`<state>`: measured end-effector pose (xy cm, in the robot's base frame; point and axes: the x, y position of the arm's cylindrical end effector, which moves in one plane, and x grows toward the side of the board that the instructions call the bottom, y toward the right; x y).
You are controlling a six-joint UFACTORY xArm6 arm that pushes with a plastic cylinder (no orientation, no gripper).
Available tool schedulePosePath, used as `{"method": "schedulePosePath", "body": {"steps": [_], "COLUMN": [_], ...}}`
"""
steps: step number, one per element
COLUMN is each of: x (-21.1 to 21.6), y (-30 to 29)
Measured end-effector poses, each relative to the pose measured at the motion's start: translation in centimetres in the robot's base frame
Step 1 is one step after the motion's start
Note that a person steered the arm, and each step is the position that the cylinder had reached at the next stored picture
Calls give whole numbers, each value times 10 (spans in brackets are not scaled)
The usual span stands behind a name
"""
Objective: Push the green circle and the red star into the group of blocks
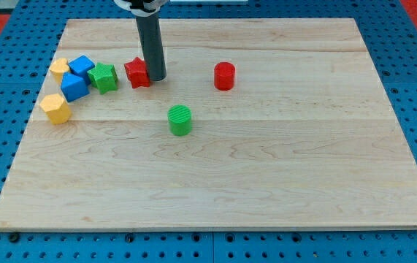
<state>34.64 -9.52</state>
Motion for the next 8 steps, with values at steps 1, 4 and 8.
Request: {"method": "schedulePosePath", "body": {"steps": [1, 4, 8], "x": [8, 105, 120], "y": [-39, 150, 14]}}
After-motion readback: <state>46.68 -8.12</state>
